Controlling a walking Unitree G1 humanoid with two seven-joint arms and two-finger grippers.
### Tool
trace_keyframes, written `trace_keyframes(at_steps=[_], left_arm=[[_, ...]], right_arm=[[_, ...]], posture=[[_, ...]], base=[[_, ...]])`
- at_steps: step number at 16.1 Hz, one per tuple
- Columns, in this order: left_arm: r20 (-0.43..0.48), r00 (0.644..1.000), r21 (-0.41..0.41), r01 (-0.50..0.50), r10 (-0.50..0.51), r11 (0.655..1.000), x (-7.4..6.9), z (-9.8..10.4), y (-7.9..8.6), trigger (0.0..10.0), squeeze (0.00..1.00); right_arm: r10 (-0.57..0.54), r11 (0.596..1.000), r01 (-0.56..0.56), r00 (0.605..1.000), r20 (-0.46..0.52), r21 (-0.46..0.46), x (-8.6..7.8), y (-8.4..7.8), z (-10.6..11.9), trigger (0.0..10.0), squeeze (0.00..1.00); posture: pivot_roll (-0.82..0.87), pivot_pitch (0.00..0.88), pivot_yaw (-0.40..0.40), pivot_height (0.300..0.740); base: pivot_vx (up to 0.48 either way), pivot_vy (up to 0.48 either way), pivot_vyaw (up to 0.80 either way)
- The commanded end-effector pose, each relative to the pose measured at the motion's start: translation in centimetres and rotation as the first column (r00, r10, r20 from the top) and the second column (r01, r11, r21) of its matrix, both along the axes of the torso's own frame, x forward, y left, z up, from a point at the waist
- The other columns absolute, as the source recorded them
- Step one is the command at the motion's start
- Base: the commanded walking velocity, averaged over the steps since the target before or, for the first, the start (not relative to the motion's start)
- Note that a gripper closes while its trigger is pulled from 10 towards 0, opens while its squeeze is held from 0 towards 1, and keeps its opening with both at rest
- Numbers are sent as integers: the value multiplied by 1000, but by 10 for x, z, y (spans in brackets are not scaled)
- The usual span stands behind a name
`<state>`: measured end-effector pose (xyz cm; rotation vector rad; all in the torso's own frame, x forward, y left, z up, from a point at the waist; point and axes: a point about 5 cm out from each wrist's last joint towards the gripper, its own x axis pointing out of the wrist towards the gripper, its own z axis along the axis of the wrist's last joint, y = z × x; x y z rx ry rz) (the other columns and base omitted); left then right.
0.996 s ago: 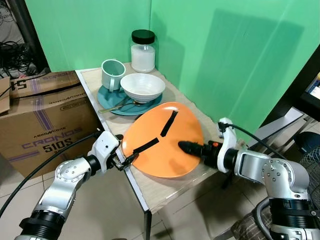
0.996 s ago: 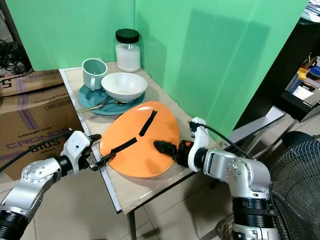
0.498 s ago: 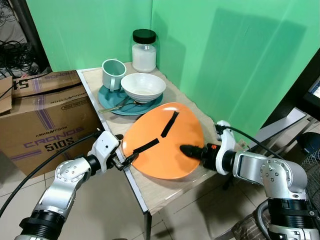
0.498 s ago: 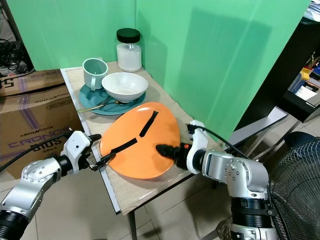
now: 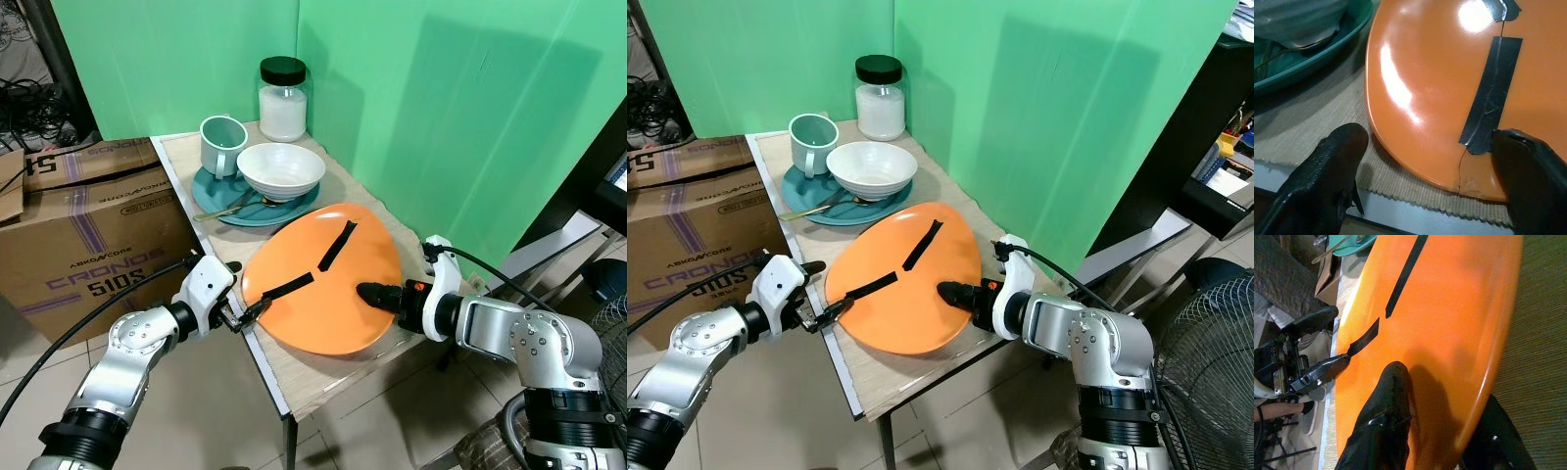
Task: Setting the table
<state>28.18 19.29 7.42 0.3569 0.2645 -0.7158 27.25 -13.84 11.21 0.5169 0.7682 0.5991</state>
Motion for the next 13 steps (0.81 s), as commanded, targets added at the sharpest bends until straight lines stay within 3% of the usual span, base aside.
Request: trace_keyframes(at_steps=[1, 4, 6, 9, 10, 13], left_arm=[[-71, 997, 49, 0, 4, 999, -6, -15, 2, 10000, 0], [-54, 999, 60, -4, 8, 998, -4, -13, 2, 10000, 0], [19, 1000, 80, -12, 10, 997, 1, -1, 3, 10000, 0], [135, 989, -24, -60, 63, 998, 11, 32, 3, 10000, 0], [166, 983, -108, -54, 72, 993, 11, 49, 0, 10000, 1000], [292, 954, -241, 9, 64, 970, -4, 95, -16, 10000, 992]], right_arm=[[-3, 1000, 2, 1000, 26, 5, 3, 0, 9, 0, 0], [-8, 1000, 8, 1000, 27, 13, 4, 0, 10, 0, 0], [-14, 999, 12, 999, 46, 37, 5, -1, 16, 0, 0], [-35, 997, 29, 996, 83, 78, 5, -3, 27, 0, 0], [-49, 995, 40, 993, 107, 88, 4, -6, 32, 0, 0], [-101, 992, 76, 961, 258, 103, -7, -17, 57, 0, 0]], posture=[[148, 0, -47, 740], [151, 0, -49, 740], [152, 0, -50, 740], [149, 0, -49, 740], [150, 0, -49, 740], [142, 0, -43, 740]], base=[[0, 0, 0], [0, 0, 0], [0, 0, 0], [0, 0, 0], [0, 0, 0], [0, 0, 0]])
